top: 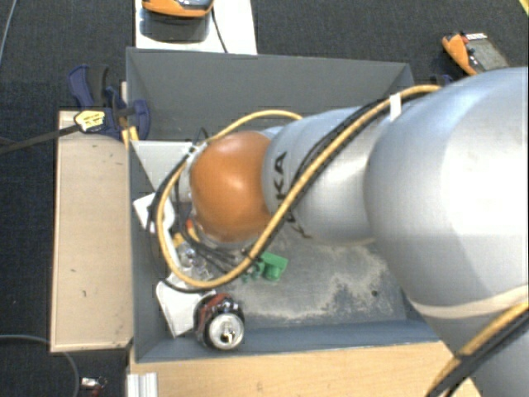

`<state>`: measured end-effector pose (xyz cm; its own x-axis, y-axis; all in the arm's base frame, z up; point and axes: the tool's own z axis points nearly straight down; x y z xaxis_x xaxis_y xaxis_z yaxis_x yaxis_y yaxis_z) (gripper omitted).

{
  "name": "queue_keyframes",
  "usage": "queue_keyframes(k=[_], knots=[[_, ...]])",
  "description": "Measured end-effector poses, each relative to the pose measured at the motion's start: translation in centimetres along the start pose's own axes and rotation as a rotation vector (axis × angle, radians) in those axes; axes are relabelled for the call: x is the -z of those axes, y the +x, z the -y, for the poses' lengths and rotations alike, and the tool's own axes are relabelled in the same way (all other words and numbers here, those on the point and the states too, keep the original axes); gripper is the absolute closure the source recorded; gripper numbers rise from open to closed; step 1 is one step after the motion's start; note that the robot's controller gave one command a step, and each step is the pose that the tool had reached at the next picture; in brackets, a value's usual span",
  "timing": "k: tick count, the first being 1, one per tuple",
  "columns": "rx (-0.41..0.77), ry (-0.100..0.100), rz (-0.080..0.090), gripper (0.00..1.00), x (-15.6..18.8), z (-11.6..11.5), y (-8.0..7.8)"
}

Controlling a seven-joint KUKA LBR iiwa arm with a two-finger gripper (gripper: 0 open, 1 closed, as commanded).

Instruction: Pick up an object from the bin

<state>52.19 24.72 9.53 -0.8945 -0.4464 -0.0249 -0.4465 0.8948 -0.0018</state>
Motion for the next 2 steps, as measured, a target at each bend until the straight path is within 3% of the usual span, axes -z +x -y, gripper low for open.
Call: queue_keyframes(k=[2], knots=[[-0.005,-0.001,-0.003,1.0,5.4,0.0,0.0]])
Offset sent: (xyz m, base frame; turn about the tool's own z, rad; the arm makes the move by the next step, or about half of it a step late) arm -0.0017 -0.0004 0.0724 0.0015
